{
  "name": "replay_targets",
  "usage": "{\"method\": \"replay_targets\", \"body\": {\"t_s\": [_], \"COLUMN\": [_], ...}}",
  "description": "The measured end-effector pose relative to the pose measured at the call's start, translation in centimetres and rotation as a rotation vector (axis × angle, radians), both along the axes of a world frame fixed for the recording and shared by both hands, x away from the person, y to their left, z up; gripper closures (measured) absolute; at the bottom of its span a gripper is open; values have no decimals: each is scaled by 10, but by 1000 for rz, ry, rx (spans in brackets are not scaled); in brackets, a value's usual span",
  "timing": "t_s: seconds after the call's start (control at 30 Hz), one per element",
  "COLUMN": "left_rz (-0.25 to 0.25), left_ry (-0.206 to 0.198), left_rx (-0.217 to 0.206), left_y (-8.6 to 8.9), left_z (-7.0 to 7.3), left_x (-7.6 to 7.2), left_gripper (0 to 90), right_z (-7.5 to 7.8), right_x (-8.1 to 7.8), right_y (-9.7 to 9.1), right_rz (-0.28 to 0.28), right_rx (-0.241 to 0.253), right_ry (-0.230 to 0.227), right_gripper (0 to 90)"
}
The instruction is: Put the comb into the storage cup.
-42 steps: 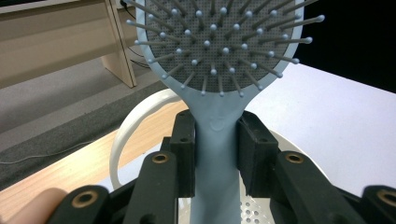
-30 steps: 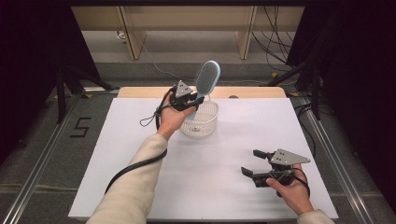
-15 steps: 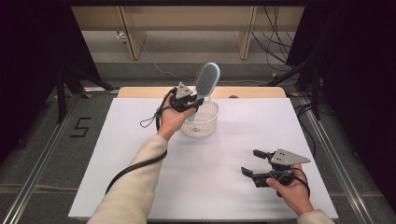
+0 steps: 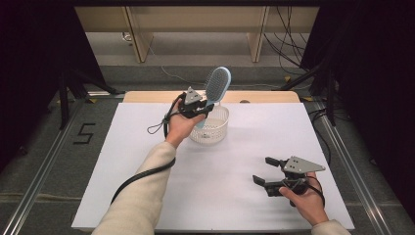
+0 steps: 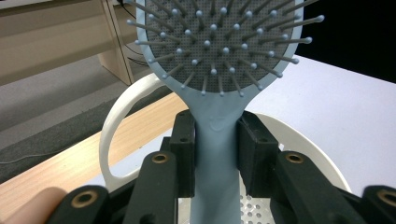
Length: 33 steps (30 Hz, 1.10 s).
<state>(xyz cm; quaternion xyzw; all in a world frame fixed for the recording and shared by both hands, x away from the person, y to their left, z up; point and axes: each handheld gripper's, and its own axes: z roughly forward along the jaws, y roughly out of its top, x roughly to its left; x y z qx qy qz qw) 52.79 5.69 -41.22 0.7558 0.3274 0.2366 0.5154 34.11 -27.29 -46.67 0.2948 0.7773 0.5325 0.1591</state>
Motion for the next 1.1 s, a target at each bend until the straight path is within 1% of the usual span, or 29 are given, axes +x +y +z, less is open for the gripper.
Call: {"method": "replay_targets", "body": {"t_s": [0.23,0.47,0.73,1.1], "left_rz": [-2,0,-4,-14], "left_ry": [5,4,11,15], "left_rx": [-2,5,1,11], "left_y": [-1,-1,-1,-1], "left_z": [-3,-4,-6,-7], "left_x": [1,1,2,1], "left_gripper": [697,696,696,693], "right_z": [0,0,0,0], "right_x": [0,0,0,0], "right_y": [0,0,0,0], "right_rz": [0,0,0,0], "right_rx": [1,1,1,1], "right_ry": [3,3,4,3], "right_gripper": [164,164,164,164]}}
